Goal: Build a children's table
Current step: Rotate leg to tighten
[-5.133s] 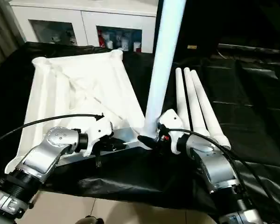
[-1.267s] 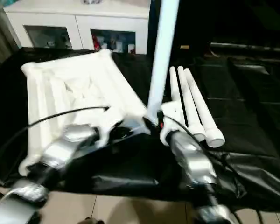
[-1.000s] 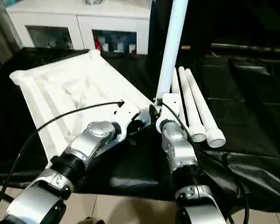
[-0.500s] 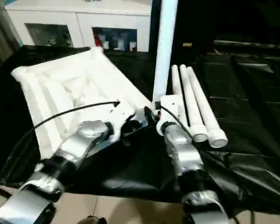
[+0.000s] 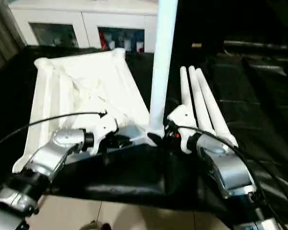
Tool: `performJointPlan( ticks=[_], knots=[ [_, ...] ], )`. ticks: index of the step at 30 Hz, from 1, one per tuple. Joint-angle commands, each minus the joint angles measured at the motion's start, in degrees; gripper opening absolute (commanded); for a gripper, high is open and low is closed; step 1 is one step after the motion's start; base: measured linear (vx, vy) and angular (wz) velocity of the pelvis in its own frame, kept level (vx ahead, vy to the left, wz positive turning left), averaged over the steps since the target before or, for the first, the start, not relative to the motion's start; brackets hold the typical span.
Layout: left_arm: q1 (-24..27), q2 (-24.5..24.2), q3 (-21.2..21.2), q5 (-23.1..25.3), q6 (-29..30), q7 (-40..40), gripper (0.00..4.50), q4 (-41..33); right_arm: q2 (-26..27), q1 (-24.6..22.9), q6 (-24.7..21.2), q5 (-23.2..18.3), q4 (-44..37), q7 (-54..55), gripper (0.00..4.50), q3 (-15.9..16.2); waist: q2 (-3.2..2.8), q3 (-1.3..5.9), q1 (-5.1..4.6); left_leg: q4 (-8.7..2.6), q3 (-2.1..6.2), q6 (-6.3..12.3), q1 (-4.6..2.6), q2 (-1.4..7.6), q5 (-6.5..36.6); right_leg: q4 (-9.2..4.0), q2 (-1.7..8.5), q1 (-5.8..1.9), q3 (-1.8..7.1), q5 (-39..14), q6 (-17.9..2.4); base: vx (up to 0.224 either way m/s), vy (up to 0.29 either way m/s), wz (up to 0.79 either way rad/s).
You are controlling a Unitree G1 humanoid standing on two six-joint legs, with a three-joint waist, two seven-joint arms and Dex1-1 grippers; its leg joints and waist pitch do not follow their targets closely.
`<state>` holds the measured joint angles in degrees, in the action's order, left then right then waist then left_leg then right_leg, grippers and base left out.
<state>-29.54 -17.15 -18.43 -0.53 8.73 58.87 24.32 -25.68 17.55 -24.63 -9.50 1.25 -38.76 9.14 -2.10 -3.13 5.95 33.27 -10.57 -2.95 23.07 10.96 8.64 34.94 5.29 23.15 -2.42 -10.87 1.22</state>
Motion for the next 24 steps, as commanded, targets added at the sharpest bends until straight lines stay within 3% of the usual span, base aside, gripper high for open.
performJointPlan(
  ticks=[1, 9, 10, 19, 24],
  knots=[
    [-0.37, 0.47, -0.86, -2.37, -0.43, 2.32, 0.00, -3.91, 0.04, 0.01, -1.57, -0.92, -1.33, -0.39, 4.43, 0.30, 0.85, 3.83, -0.09, -3.79, 0.54, 1.61, -1.61, 1.98, 13.48, -3.98, 2.48, -2.21, 1.84, -8.95, -12.11, 0.000, 0.000, 0.00],
    [0.11, 0.41, -0.60, -1.80, 0.08, 2.01, 0.00, -4.59, -0.01, -0.15, -3.32, -1.14, -0.87, -2.18, 4.43, 1.21, 1.00, 3.89, 0.32, -3.52, 0.45, 2.13, -1.49, 1.84, 11.74, -3.71, 2.51, -2.35, 1.83, -6.91, -12.11, 0.000, 0.000, 0.00],
    [0.12, 0.35, -0.54, -1.79, 0.22, 2.03, 0.00, -4.67, 0.06, -0.15, -3.43, -1.10, -0.61, -2.25, 4.17, 1.19, 0.95, 3.91, 0.34, -3.50, 0.45, 2.13, -1.52, 1.85, 11.68, -3.71, 2.52, -2.33, 1.83, -6.80, -12.16, 0.000, 0.000, 0.00],
    [0.26, -0.05, -0.58, -1.63, 0.57, 2.11, 0.00, -4.94, 0.51, -0.57, -4.17, -1.58, -0.37, -1.81, 3.63, 0.90, 0.78, 3.93, 0.31, -3.47, 0.50, 1.83, -1.53, 1.79, 11.74, -3.62, 2.44, -2.41, 1.78, -6.21, -12.27, 0.000, 0.000, 0.00],
    [0.21, -0.04, -0.65, -1.57, 0.73, 2.15, 0.00, -4.93, 0.63, -1.07, -4.06, -1.44, -0.01, -2.08, 3.06, 1.01, 0.76, 3.98, 0.35, -3.41, 0.49, 1.96, -1.57, 1.79, 11.48, -3.58, 2.44, -2.42, 1.77, -5.67, -12.53, 0.000, 0.000, 0.00]
  ],
)
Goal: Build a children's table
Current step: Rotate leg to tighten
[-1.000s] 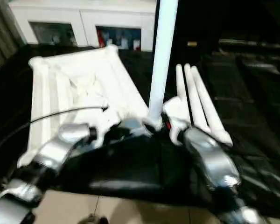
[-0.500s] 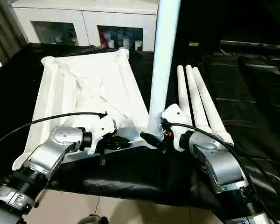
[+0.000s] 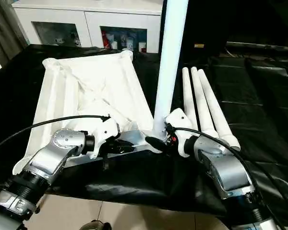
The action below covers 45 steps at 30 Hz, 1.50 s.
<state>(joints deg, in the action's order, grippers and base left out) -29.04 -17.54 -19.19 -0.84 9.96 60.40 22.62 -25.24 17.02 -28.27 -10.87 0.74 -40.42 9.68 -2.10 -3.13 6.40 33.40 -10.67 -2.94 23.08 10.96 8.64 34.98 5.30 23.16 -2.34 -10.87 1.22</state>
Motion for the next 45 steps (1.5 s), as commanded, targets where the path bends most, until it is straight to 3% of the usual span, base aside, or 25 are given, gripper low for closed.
performJointPlan(
  ticks=[1, 5, 11, 15, 17, 20, 22, 26, 28, 31, 32, 34, 37, 38, 42, 45],
  knots=[
    [-0.30, 0.36, 0.10, -1.25, -0.47, 0.62, 0.00, -3.22, 0.19, -0.57, -0.39, -0.08, 0.58, -0.43, 3.06, 0.47, 0.74, 3.98, -0.11, -3.54, 0.58, 1.91, -1.59, 1.79, 11.65, -3.60, 2.43, -2.43, 1.68, -5.73, -12.60, 0.000, 0.000, 0.00],
    [-0.21, 0.36, -0.01, -1.20, -0.32, 0.46, 0.00, -3.28, 0.65, -0.91, -0.37, -0.10, 1.20, -0.44, 2.78, 0.64, 0.75, 4.08, -0.08, -3.47, 0.58, 1.90, -1.59, 1.79, 11.58, -3.52, 2.48, -2.48, 1.68, -5.50, -12.79, 0.000, 0.000, 0.00],
    [-0.61, 1.04, 0.67, -0.71, 0.71, -1.71, 0.00, -2.18, 3.40, -1.11, -0.57, -0.88, 2.61, 1.98, 2.72, -0.56, 0.75, 4.06, -0.20, -3.47, 0.54, 1.72, -1.58, 1.78, 12.29, -3.55, 2.51, -2.33, 1.72, -6.63, -12.71, 0.000, 0.000, 0.00],
    [-3.18, 3.82, 2.96, 0.99, 2.61, -9.89, 0.00, 2.36, 9.19, -0.01, -0.36, -0.18, 7.64, 10.65, 2.71, -3.44, 0.99, 3.77, -0.45, -3.82, 0.66, -0.05, -1.78, 1.70, 15.57, -4.19, 2.58, -2.15, 1.69, -12.44, -11.63, 0.000, 0.000, 0.00],
    [-5.82, 6.31, 4.25, 2.59, 4.00, -16.90, 0.00, 6.53, 14.49, 2.22, 0.60, 1.03, 14.08, 20.09, 2.70, -6.36, 0.77, 3.49, -1.00, -3.98, 0.55, -1.20, -1.91, 1.42, 17.78, -4.62, 2.50, -1.48, 1.77, -16.23, -10.93, 0.000, 0.000, 0.00],
    [-8.71, 9.97, 6.16, 2.65, 6.30, -23.98, 0.00, 10.27, 19.35, 5.15, 3.37, 1.90, 20.34, 27.10, 2.70, -7.65, 0.77, 3.38, -1.73, -4.32, 1.07, -3.00, -1.97, 1.34, 20.54, -5.21, 2.71, -1.57, 1.58, -20.53, -9.10, 0.000, 0.000, 0.00],
    [-10.30, 12.39, 6.86, 3.02, 7.30, -28.68, 0.00, 12.28, 22.88, 7.67, 5.44, 1.87, 24.51, 31.66, 2.70, -8.99, 0.67, 3.56, -1.68, -4.38, 1.16, -2.69, -1.68, 1.34, 19.54, -5.08, 2.67, -1.88, 1.53, -18.50, -8.77, 0.000, 0.000, 0.00],
    [-12.70, 16.51, 8.06, 4.08, 7.53, -37.36, 0.00, 16.22, 28.28, 12.57, 10.42, 2.26, 31.47, 34.60, 2.70, -10.14, 0.92, 3.64, -1.90, -4.08, 0.88, -1.63, -1.91, 1.22, 19.84, -5.39, 2.56, -1.58, 1.63, -17.75, -9.02, 0.000, 0.000, 0.00],
    [-13.20, 17.05, 7.73, 4.82, 7.28, -38.31, 0.00, 17.09, 29.51, 13.84, 11.64, 2.46, 32.99, 34.74, 2.70, -10.23, 0.87, 3.62, -1.96, -4.24, 1.05, -1.06, -1.42, 1.17, 18.43, -5.20, 2.52, -2.03, 1.43, -16.54, -8.96, 0.000, 0.000, 0.00],
    [-13.09, 16.85, 7.46, 4.80, 7.26, -37.68, 0.00, 16.85, 29.67, 14.40, 12.38, 1.94, 33.57, 33.94, 2.70, -10.64, 0.84, 3.71, -1.79, -4.15, 0.94, -0.37, -1.42, 1.25, 16.76, -4.93, 2.41, -2.00, 1.43, -13.38, -9.49, 0.000, 0.000, 0.00],
    [-13.12, 16.71, 7.33, 4.81, 7.18, -37.54, 0.00, 16.86, 29.76, 14.59, 12.76, 1.67, 33.95, 33.65, 3.22, -11.06, 0.81, 3.73, -1.84, -4.16, 0.95, -0.07, -1.39, 1.27, 16.50, -4.79, 2.41, -2.06, 1.41, -12.50, -9.94, 0.000, 0.000, 0.00],
    [-12.90, 16.08, 7.06, 4.71, 6.73, -36.34, 0.00, 16.28, 29.23, 14.57, 13.07, 1.52, 33.84, 32.75, 3.22, -11.43, 0.67, 3.68, -1.82, -4.17, 0.92, 0.14, -1.42, 1.28, 16.48, -4.78, 2.39, -2.05, 1.41, -11.88, -10.25, 0.000, 0.000, 0.00],
    [-12.47, 15.39, 6.75, 4.37, 5.02, -34.15, 0.00, 15.63, 28.12, 14.73, 14.78, 2.61, 34.25, 30.79, 3.62, -10.98, 0.76, 3.71, -2.85, -4.42, 1.31, 0.18, -0.58, 1.09, 16.61, -4.58, 2.41, -2.71, 1.08, -11.74, -9.91, 0.000, 0.000, 0.00],
    [-12.11, 15.08, 6.55, 4.29, 4.67, -33.13, 0.00, 15.16, 27.69, 14.61, 15.36, 2.91, 33.85, 29.89, 3.62, -10.75, 0.65, 3.79, -3.00, -4.26, 1.25, 0.39, -0.83, 1.14, 16.45, -4.56, 2.39, -2.51, 1.17, -10.85, -10.41, 0.000, 0.000, 0.00],
    [-10.07, 13.28, 6.02, 3.42, 3.76, -28.37, 0.00, 12.45, 24.08, 12.66, 16.68, 4.51, 28.88, 24.78, 3.68, -7.53, 0.72, 3.92, -2.63, -3.75, 0.87, 2.48, -1.07, 1.23, 12.62, -4.12, 2.28, -2.51, 1.26, -4.41, -12.96, 0.000, 0.000, 0.00],
    [-7.79, 10.20, 5.21, 2.60, 1.81, -23.42, 0.00, 9.96, 18.80, 9.12, 14.87, 5.01, 20.80, 17.81, 3.68, -4.37, 0.85, 3.78, -1.97, -3.68, 0.80, 3.87, -1.12, 1.33, 10.62, -3.96, 2.18, -2.86, 1.21, -2.39, -13.22, 0.000, 0.000, 0.00]
  ],
)
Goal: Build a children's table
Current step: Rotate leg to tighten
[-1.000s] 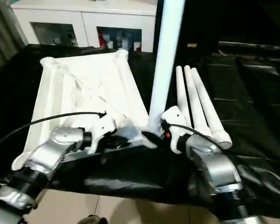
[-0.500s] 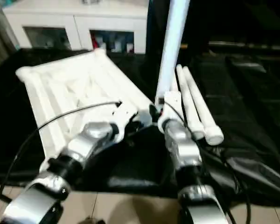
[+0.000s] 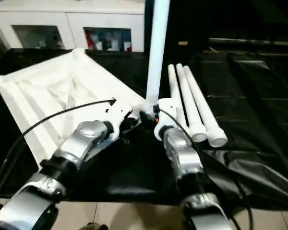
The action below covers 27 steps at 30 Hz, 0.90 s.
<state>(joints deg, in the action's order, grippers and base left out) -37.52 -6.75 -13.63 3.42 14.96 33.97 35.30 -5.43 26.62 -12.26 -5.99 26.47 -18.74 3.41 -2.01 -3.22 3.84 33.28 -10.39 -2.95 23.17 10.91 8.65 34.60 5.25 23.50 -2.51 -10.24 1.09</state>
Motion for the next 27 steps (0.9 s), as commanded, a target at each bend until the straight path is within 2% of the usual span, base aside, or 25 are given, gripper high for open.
performJointPlan(
  ticks=[1, 6, 8, 10, 11, 15, 17, 27],
  knots=[
    [1.09, -1.21, -0.43, -1.81, -3.40, 3.74, 0.00, -3.08, -1.97, -1.18, -1.87, -0.05, -6.50, -5.31, 3.68, 2.09, 0.71, 3.83, 0.62, -3.57, 0.46, 4.20, -1.17, 1.41, 10.70, -3.55, 2.26, -3.16, 1.47, -3.15, -13.02, 0.000, 0.000, 0.00],
    [3.96, -6.47, -0.22, -4.31, -4.92, 12.75, 0.00, -6.96, -12.57, -7.18, -7.25, -2.15, -18.47, -15.03, 3.68, 2.27, 0.61, 3.64, 1.48, -3.88, 0.47, 3.44, -1.58, 1.84, 12.59, -3.92, 2.31, -2.91, 1.70, -7.16, -12.01, 0.000, 0.000, 0.00],
    [4.32, -7.14, -0.22, -4.75, -5.39, 14.39, 0.00, -7.68, -14.04, -7.83, -7.96, -2.50, -19.85, -16.11, 3.68, 2.31, 0.56, 3.49, 1.45, -3.99, 0.38, 2.66, -1.57, 1.70, 14.34, -4.11, 2.34, -2.56, 1.72, -9.63, -12.03, 0.000, 0.000, 0.00],
    [4.62, -7.70, -0.20, -5.22, -5.34, 15.81, 0.00, -8.41, -15.41, -8.36, -8.41, -2.67, -21.02, -17.04, 3.68, 2.33, 0.57, 3.46, 1.48, -4.12, 0.44, 1.95, -1.66, 1.83, 15.69, -4.29, 2.49, -2.55, 1.77, -11.61, -11.68, 0.000, 0.000, 0.00],
    [5.28, -8.92, -0.49, -6.08, -5.32, 18.94, 0.00, -9.93, -17.86, -9.35, -9.38, -3.05, -23.34, -18.84, 3.68, 2.11, 0.60, 3.45, 1.45, -4.17, 0.52, 1.73, -1.64, 1.84, 15.92, -4.28, 2.49, -2.55, 1.76, -12.01, -11.49, 0.000, 0.000, 0.00],
    [5.80, -10.15, -1.06, -6.92, -5.21, 22.16, 0.00, -11.31, -19.18, -9.74, -10.89, -3.54, -25.25, -19.98, 3.68, 1.32, 0.34, 3.75, 1.60, -3.95, 0.42, 2.04, -1.63, 1.86, 13.72, -3.86, 2.41, -2.54, 1.79, -8.35, -12.17, 0.000, 0.000, 0.00],
    [6.25, -10.39, -1.52, -7.51, -5.00, 23.83, 0.00, -12.39, -19.35, -10.07, -11.30, -3.44, -25.50, -20.61, 3.68, 2.21, 0.32, 3.81, 1.58, -3.86, 0.37, 2.21, -1.66, 1.87, 13.49, -3.77, 2.45, -2.50, 1.74, -7.07, -12.93, 0.000, 0.000, 0.00],
    [7.45, -10.88, -3.03, -7.91, -3.85, 27.65, 0.00, -15.64, -17.43, -9.07, -10.96, -2.87, -22.47, -22.00, 3.68, 5.86, 0.27, 3.94, 2.24, -3.88, 0.38, 1.30, -1.80, 1.95, 13.85, -3.67, 2.51, -2.49, 1.79, -7.92, -12.82, 0.000, 0.000, 0.00]
  ],
)
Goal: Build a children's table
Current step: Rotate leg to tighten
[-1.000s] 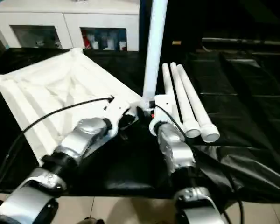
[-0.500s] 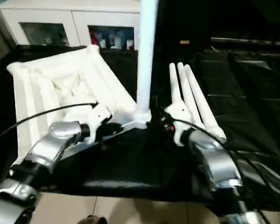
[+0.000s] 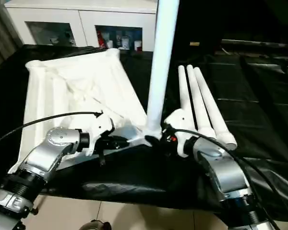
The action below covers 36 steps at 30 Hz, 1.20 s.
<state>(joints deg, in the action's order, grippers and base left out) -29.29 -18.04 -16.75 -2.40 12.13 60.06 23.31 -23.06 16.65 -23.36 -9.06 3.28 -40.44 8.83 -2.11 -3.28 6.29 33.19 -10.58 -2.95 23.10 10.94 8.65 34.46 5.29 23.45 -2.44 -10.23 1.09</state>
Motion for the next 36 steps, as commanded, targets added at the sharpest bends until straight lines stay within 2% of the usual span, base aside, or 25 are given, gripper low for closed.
performJointPlan(
  ticks=[1, 7, 13, 16, 22, 25, 29, 30, 31, 32, 33, 34, 35, 36],
  knots=[
    [-0.79, 0.42, 0.02, -2.08, -0.98, 1.73, 0.00, -3.72, 0.41, 1.28, 0.36, 0.45, 1.42, -0.18, 3.68, 0.54, 0.39, 4.03, -0.14, -3.71, 0.53, 1.26, -1.71, 1.86, 13.61, -3.48, 2.44, -2.47, 1.70, -7.33, -12.91, 0.000, 0.000, 0.00],
    [-1.09, 0.36, -0.34, -1.81, -0.97, 1.76, 0.00, -3.60, 1.10, 2.38, 0.88, 0.92, 3.34, 0.42, 3.68, 0.35, 0.38, 4.25, 0.05, -3.46, 0.52, 1.84, -1.64, 1.77, 11.37, -3.04, 2.36, -2.66, 1.62, -3.97, -13.35, 0.000, 0.000, 0.00],
    [-1.04, 0.39, -0.34, -1.56, -0.97, 1.84, 0.00, -3.54, 1.92, 2.76, 1.32, -0.14, 4.25, 0.83, 3.68, -0.63, 0.34, 4.38, 0.09, -3.37, 0.51, 1.60, -1.68, 1.76, 12.14, -3.09, 2.43, -2.75, 1.62, -5.29, -13.44, 0.000, 0.000, 0.00],
    [-1.02, 0.46, -0.37, -1.32, -1.12, 1.83, 0.00, -3.31, 2.13, 2.96, 1.76, -0.20, 5.04, 0.67, 3.41, -0.58, 0.44, 4.46, 0.06, -3.32, 0.52, 1.48, -1.68, 1.76, 12.16, -3.00, 2.37, -2.78, 1.61, -4.99, -13.47, 0.000, 0.000, 0.00],
    [-1.24, 0.56, -0.40, -1.20, -1.30, 1.76, 0.00, -2.90, 2.66, 2.96, 2.02, -0.32, 5.80, 0.45, 2.88, -0.63, 0.46, 4.34, 0.07, -3.36, 0.54, 0.74, -1.68, 1.75, 14.03, -3.17, 2.46, -2.61, 1.71, -8.21, -12.86, 0.000, 0.000, 0.00],
    [-1.34, 0.65, -0.38, -1.13, -1.35, 1.59, 0.00, -2.71, 3.32, 2.94, 2.22, -0.78, 6.42, 0.75, 2.81, -1.10, 0.43, 4.35, 0.01, -3.42, 0.60, 0.41, -1.70, 1.76, 14.88, -3.21, 2.49, -2.52, 1.72, -9.32, -12.57, 0.000, 0.000, 0.00],
    [-1.70, 1.26, 0.07, -0.31, -0.49, -0.96, 0.00, -1.75, 4.56, 2.80, 2.70, -1.10, 7.33, 2.44, 2.78, -2.02, 0.48, 4.47, -0.07, -3.28, 0.60, 0.56, -1.61, 1.72, 13.66, -3.04, 2.42, -2.58, 1.71, -7.43, -12.74, 0.000, 0.000, 0.00],
    [-2.40, 2.16, 0.73, 0.35, -0.01, -3.74, 0.00, -0.38, 5.96, 2.87, 2.70, -1.45, 8.16, 4.72, 2.77, -3.24, 0.56, 4.48, -0.11, -3.16, 0.47, 0.84, -1.60, 1.61, 12.89, -3.02, 2.37, -2.53, 1.74, -6.75, -12.95, 0.000, 0.000, 0.00],
    [-3.63, 3.55, 1.43, 1.17, 0.57, -7.31, 0.00, 1.84, 8.72, 3.23, 1.70, -2.15, 9.99, 9.84, 2.77, -5.87, 0.50, 4.50, -0.17, -3.11, 0.45, 0.85, -1.55, 1.57, 12.57, -2.95, 2.40, -2.39, 1.78, -6.65, -13.05, 0.000, 0.000, 0.00],
    [-3.63, 3.55, 1.43, 1.17, 0.57, -7.31, 0.00, 1.84, 8.72, 3.23, 1.70, -2.15, 9.99, 9.84, 2.77, -5.87, 0.53, 4.51, -0.09, -3.12, 0.52, 0.51, -1.64, 1.50, 12.91, -3.10, 2.47, -2.45, 1.71, -7.92, -12.99, 0.000, 0.000, 0.00],
    [-5.37, 5.61, 2.27, 2.14, 1.31, -12.03, 0.00, 4.91, 12.13, 3.74, 0.98, -2.30, 12.66, 16.85, 2.77, -8.82, 0.67, 4.52, -0.13, -3.15, 0.57, 0.37, -1.54, 1.45, 12.81, -3.05, 2.39, -2.60, 1.65, -8.19, -12.77, 0.000, 0.000, 0.00],
    [-5.81, 6.18, 2.47, 2.37, 1.50, -13.26, 0.00, 5.69, 12.92, 3.83, 1.00, -2.13, 13.35, 18.63, 2.77, -9.39, 0.43, 4.50, -0.23, -3.15, 0.41, 0.33, -1.65, 1.49, 12.98, -3.12, 2.42, -2.28, 1.80, -8.33, -12.98, 0.000, 0.000, 0.00],
    [-6.77, 7.71, 2.91, 2.64, 2.22, -15.90, 0.00, 7.45, 14.69, 4.07, 0.81, -1.48, 15.14, 23.03, 2.77, -10.55, 0.34, 4.52, -0.24, -3.21, 0.58, -0.46, -1.68, 1.41, 13.69, -3.21, 2.41, -2.37, 1.70, -9.42, -12.66, 0.000, 0.000, 0.00],
    [-8.63, 11.26, 4.40, 2.87, 3.26, -22.67, 0.00, 11.07, 17.31, 4.76, 1.53, 0.48, 18.53, 30.14, 2.76, -11.34, 0.17, 4.40, -0.38, -3.34, 0.61, -1.51, -1.81, 1.42, 14.37, -3.33, 2.35, -2.16, 1.70, -10.07, -12.41, 0.000, 0.000, 0.00]
  ],
)
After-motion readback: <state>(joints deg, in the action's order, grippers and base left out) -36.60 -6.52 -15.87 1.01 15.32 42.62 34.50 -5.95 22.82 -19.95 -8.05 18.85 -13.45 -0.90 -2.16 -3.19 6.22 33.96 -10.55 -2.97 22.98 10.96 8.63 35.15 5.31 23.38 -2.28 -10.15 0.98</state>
